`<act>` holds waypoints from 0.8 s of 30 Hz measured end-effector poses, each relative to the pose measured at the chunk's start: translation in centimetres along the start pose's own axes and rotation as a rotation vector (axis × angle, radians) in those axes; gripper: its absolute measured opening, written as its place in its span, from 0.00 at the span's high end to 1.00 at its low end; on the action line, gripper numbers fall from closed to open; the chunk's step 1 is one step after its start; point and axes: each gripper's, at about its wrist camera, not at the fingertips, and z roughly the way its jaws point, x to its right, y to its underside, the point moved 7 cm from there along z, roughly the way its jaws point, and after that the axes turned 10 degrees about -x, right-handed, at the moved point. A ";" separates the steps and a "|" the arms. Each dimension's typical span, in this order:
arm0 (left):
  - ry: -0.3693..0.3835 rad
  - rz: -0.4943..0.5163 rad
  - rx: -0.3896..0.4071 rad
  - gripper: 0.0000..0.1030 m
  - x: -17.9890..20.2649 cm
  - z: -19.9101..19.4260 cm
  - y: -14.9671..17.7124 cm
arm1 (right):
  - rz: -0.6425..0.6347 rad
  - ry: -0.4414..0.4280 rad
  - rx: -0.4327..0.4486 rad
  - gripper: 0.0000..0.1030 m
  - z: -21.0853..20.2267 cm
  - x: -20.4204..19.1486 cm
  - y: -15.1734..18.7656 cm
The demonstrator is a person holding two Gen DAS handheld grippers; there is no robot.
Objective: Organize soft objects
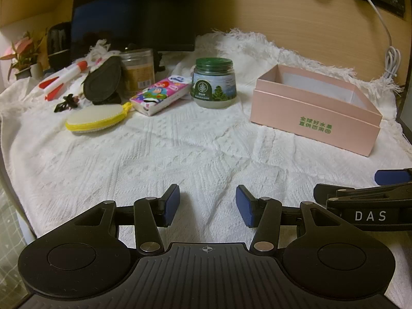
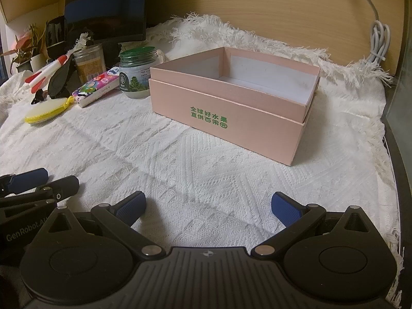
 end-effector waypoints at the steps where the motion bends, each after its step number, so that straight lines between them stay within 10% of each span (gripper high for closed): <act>1: 0.000 0.000 0.000 0.48 0.0 0.0 0.0 | -0.002 0.002 0.000 0.00 0.0 0.0 0.0; 24: -0.001 0.001 0.000 0.48 0.0 0.0 0.0 | -0.005 0.005 0.000 0.00 0.0 0.0 0.0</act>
